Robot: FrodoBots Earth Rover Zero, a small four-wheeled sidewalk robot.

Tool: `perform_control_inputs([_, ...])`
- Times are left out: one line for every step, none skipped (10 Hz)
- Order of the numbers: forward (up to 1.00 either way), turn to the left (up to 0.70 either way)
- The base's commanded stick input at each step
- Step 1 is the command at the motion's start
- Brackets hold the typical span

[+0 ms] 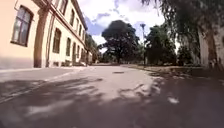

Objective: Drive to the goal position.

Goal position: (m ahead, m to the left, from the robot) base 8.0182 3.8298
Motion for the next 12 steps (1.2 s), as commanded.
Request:
perform_control_inputs([0.85, 0.01])
perform_control_inputs([0.85, 0.01])
perform_control_inputs([0.85, 0.01])
perform_control_inputs([0.85, 0.01])
perform_control_inputs([0.85, 0.01])
perform_control_inputs([0.85, 0.01])
perform_control_inputs([0.85, 0.01])
perform_control_inputs([0.85, 0.01])
perform_control_inputs([0.85, 0.01])
perform_control_inputs([0.85, 0.01])
perform_control_inputs([0.85, 0.01])
perform_control_inputs([0.85, 0.01])
